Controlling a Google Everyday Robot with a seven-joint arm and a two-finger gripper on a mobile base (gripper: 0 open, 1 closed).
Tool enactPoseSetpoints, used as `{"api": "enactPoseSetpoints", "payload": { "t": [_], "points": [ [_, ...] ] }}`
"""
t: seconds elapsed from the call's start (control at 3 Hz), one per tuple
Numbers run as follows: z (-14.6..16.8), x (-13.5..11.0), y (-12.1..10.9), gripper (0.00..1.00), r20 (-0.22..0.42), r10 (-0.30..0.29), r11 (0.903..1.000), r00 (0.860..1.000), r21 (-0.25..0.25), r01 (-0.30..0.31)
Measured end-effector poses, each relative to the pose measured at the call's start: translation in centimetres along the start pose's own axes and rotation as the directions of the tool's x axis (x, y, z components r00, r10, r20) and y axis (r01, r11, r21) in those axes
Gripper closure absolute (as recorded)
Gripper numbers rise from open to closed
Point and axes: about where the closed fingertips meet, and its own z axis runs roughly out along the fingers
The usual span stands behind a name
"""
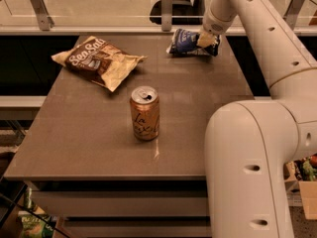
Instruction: Pick blue chip bag
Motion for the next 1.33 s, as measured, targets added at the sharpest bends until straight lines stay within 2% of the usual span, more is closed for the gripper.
{"api": "enactPoseSetpoints", "payload": {
  "t": [1.0, 1.33],
  "points": [
    [0.51, -0.06, 0.12, 0.12, 0.000, -0.001, 1.0000, 1.000, -0.005, 0.001],
    [0.92, -0.10, 0.22, 0.00, -0.001, -0.002, 1.0000, 1.000, -0.009, 0.002]
  ]
}}
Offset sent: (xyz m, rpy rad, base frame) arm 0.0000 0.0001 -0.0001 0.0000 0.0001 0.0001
